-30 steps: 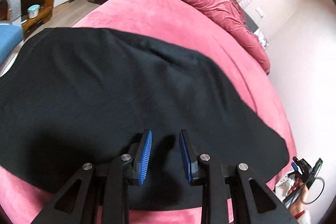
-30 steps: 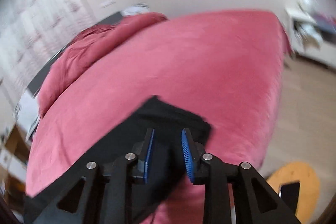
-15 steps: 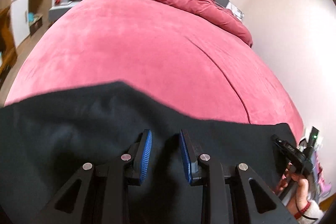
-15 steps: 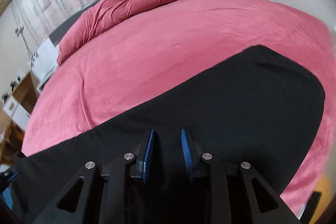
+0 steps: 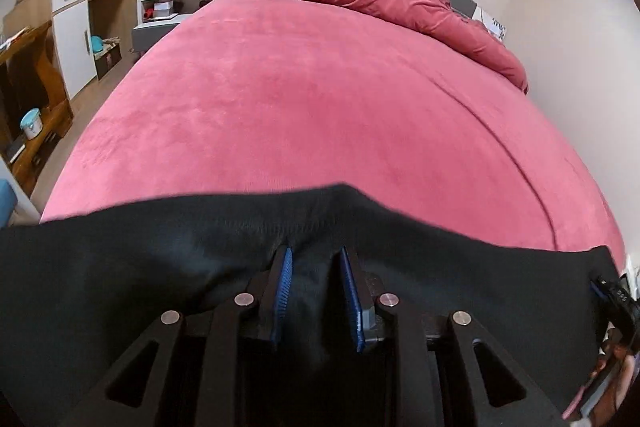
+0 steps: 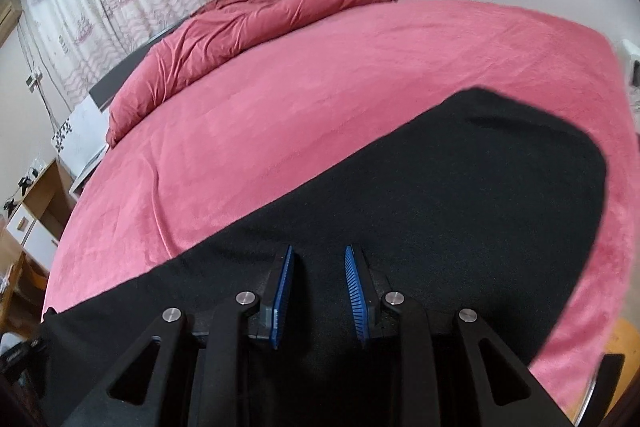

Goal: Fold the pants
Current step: 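Lay the pants flat on the bed and open both tools, then grasp the leg hem with the right tool and lift it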

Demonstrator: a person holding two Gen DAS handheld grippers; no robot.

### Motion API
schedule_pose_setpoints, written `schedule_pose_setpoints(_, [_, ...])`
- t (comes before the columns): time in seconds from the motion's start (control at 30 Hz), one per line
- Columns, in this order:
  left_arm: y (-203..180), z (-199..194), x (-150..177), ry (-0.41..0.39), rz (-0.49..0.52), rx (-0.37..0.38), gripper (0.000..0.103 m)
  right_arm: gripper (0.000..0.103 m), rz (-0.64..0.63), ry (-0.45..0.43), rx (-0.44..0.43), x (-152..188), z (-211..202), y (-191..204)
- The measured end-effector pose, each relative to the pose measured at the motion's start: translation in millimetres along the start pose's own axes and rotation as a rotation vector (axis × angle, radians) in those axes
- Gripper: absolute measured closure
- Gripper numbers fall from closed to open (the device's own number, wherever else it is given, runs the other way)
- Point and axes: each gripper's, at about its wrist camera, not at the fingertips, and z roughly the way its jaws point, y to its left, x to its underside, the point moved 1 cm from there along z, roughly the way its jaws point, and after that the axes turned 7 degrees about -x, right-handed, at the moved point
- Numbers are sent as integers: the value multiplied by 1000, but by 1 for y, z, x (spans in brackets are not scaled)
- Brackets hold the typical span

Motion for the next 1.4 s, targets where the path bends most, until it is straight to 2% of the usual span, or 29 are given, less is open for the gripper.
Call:
schedule_pose_setpoints(0.03, [1, -9, 3, -2, -16, 27, 77, 63, 19, -6, -31, 2, -8, 2])
schedule_pose_setpoints(0.07, [-3, -15, 9, 4, -30, 71, 77, 48, 44, 5, -71, 5, -13, 2])
schedule_pose_setpoints(0.1, [-7, -23, 21, 20, -32, 120, 77, 46, 86, 36, -133, 11, -17, 4])
schedule_pose_setpoints(0.17, [-14, -35, 42, 55, -10, 173, 77, 46, 150, 126, -268, 28, -28, 14])
schedule_pose_setpoints(0.33, [-32, -67, 86, 98, 13, 282, 77, 47, 152, 374, -558, 69, -55, 60])
schedule_pose_setpoints(0.4, [-35, -74, 97, 101, 11, 312, 77, 48, 173, 458, -606, 83, -56, 71])
schedule_pose_setpoints(0.5, [-42, -75, 100, 113, 38, 332, 77, 50, 185, 535, -608, 102, -49, 83])
schedule_pose_setpoints(0.57, [-47, -73, 98, 115, 73, 333, 77, 55, 217, 568, -586, 110, -41, 84])
schedule_pose_setpoints(0.63, [-52, -76, 103, 120, 102, 338, 77, 56, 311, 595, -596, 115, -31, 78])
schedule_pose_setpoints(0.67, [-54, -75, 102, 113, 112, 337, 77, 60, 359, 590, -602, 116, -25, 74])
schedule_pose_setpoints(0.7, [-54, -72, 102, 108, 117, 337, 77, 65, 404, 580, -595, 118, -18, 69])
schedule_pose_setpoints(0.73, [-54, -69, 102, 113, 115, 338, 77, 85, 428, 581, -577, 120, -13, 66])
schedule_pose_setpoints(0.77, [-56, -70, 106, 120, 105, 344, 77, 96, 461, 586, -558, 123, -8, 63])
schedule_pose_setpoints(0.83, [-55, -73, 105, 141, 75, 351, 77, 96, 499, 567, -607, 124, -13, 61])
schedule_pose_setpoints(0.97, [-51, -80, 107, 156, 92, 328, 77, 96, 393, 516, -630, 117, -43, 71])
schedule_pose_setpoints(1.1, [-57, -83, 119, 129, 145, 284, 77, 96, 485, 591, -527, 135, -22, 53])
schedule_pose_setpoints(1.17, [-60, -85, 116, 134, 146, 274, 77, 92, 534, 601, -563, 132, -18, 51])
schedule_pose_setpoints(1.2, [-60, -86, 113, 134, 139, 280, 77, 91, 515, 561, -586, 123, -23, 51])
schedule_pose_setpoints(1.23, [-55, -81, 110, 130, 133, 287, 77, 85, 481, 514, -585, 114, -30, 48])
schedule_pose_setpoints(1.27, [-53, -82, 107, 119, 124, 294, 77, 72, 453, 467, -575, 105, -36, 45])
schedule_pose_setpoints(1.33, [-50, -81, 97, 99, 105, 282, 77, 58, 437, 359, -525, 86, -52, 25])
schedule_pose_setpoints(1.4, [-46, -74, 87, 103, 79, 263, 77, 58, 475, 278, -455, 71, -61, -4])
